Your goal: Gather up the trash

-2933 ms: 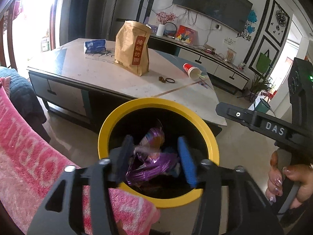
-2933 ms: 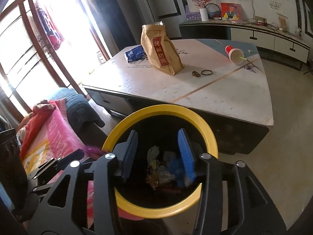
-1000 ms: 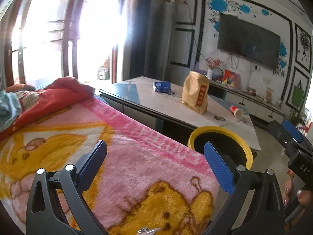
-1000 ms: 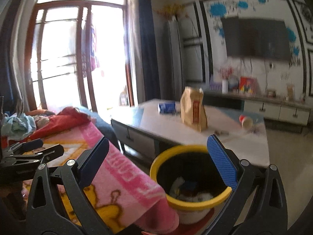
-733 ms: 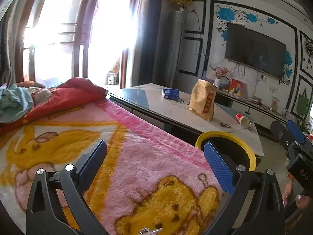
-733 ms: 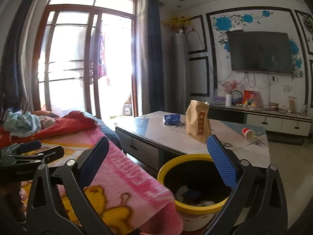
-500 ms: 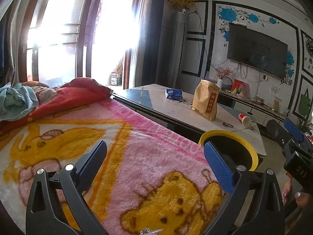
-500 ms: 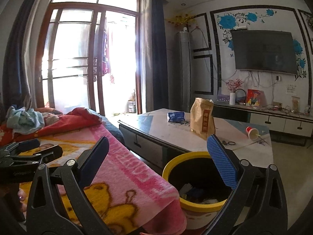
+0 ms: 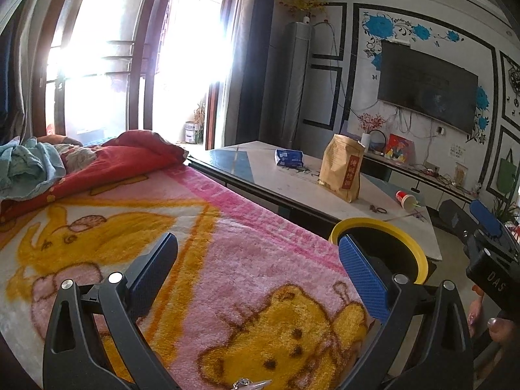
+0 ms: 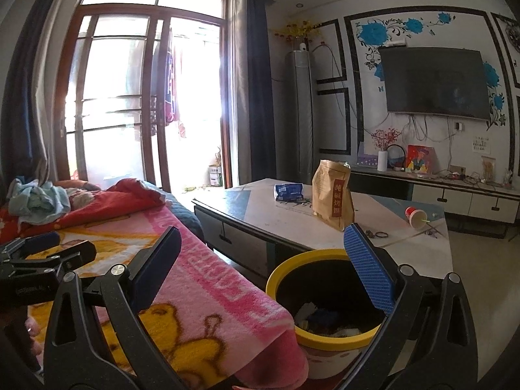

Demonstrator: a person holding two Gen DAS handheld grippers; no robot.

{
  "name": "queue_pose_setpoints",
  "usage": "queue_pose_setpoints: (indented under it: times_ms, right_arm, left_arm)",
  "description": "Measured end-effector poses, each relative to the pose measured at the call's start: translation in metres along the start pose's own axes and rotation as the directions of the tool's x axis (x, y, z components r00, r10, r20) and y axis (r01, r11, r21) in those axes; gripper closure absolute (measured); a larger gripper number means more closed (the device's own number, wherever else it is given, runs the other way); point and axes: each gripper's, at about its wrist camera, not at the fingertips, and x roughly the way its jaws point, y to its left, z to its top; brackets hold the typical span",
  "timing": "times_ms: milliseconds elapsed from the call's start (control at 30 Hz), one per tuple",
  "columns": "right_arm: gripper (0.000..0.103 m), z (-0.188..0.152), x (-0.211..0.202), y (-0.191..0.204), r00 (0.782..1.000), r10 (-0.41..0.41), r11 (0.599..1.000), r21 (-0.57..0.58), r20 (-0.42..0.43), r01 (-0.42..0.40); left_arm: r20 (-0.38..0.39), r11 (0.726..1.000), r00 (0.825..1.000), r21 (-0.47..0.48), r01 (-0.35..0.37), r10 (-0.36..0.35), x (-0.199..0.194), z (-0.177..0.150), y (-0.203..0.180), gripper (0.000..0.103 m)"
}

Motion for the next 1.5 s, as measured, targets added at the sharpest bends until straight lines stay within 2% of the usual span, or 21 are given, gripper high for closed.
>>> queue_pose_setpoints:
  times_ms: [1500]
  right_arm:
    - [0.011,0.0005,-0.0004,-0.0019,1.0,-0.003,1.0,0.001,0.002,0.003]
  left_arm:
    - [0.013,1.0,1.0,-0.004,0.006,-0.006,-0.0032,0.0068,0.0023,0.006]
